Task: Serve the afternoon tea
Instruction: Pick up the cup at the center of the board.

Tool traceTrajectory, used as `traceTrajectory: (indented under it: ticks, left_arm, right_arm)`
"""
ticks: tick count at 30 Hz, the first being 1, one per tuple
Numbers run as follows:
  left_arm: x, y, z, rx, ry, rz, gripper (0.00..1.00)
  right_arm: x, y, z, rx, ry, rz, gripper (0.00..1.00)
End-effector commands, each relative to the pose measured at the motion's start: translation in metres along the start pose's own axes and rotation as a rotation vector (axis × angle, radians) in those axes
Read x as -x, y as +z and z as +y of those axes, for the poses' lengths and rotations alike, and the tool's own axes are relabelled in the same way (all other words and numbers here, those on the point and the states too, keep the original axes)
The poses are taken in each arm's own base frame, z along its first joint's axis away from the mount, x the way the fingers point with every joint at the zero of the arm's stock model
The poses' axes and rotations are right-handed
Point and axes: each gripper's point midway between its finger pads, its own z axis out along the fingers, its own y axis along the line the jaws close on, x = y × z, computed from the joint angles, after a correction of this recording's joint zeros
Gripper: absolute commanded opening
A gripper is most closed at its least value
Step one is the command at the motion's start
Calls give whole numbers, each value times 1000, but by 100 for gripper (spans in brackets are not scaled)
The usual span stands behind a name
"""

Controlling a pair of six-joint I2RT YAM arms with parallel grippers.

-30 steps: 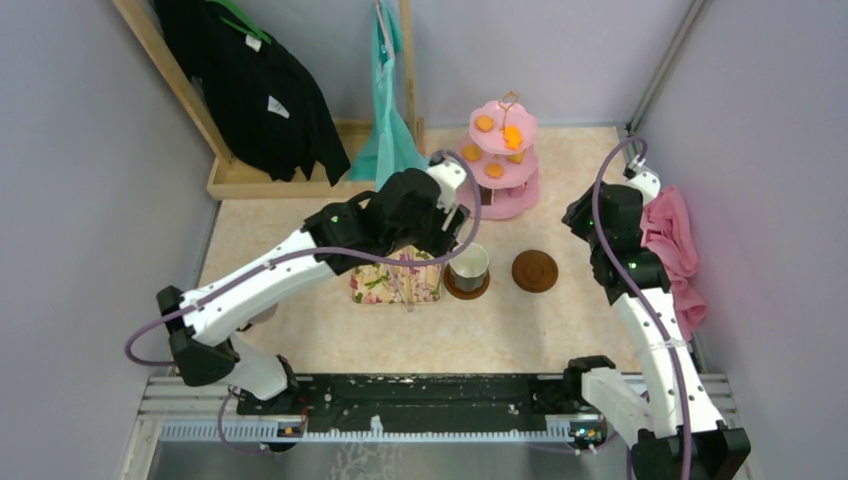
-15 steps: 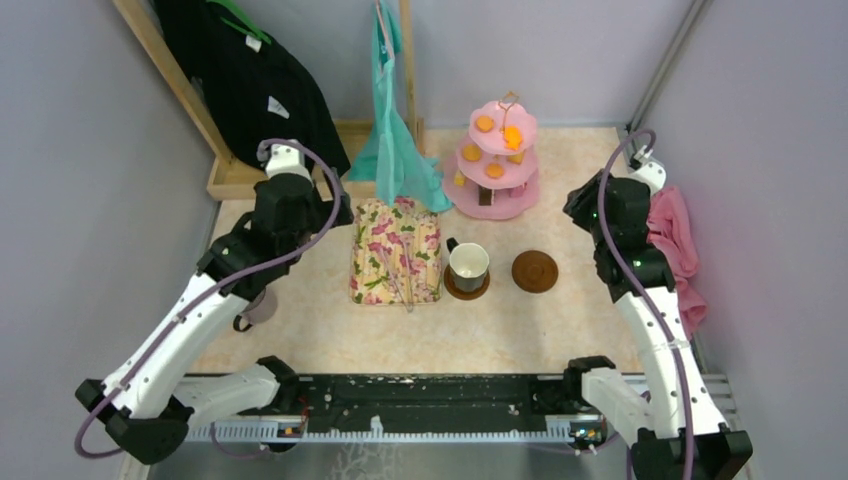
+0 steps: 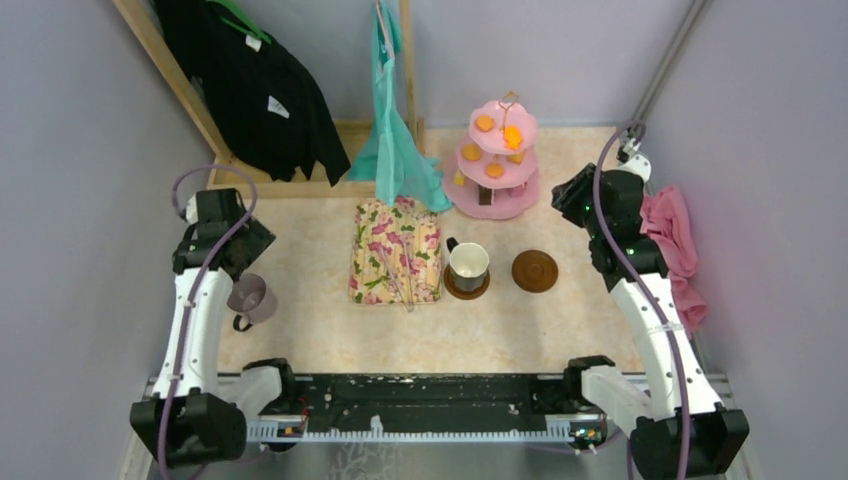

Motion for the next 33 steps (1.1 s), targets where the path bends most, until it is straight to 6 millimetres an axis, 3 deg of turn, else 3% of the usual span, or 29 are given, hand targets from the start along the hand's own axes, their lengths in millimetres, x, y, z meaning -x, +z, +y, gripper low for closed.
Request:
traceTrajectory:
  ticks: [1,19,29,33]
  left_arm:
    - [-22,4,15,-37,-98,153,71]
    - [-72,36,52,96,-123,312,71]
    - [-59,48,64,128,-83,287,72]
    - [-62,55,67,129,-75,314,72]
  right_arm:
    - [15,2,18,70,7,-40,39]
    - [-3,12,11,76,-13,1,39]
    - [-4,11,13,86,-9,1,39]
    - [-4,11,12,83,-9,-2,39]
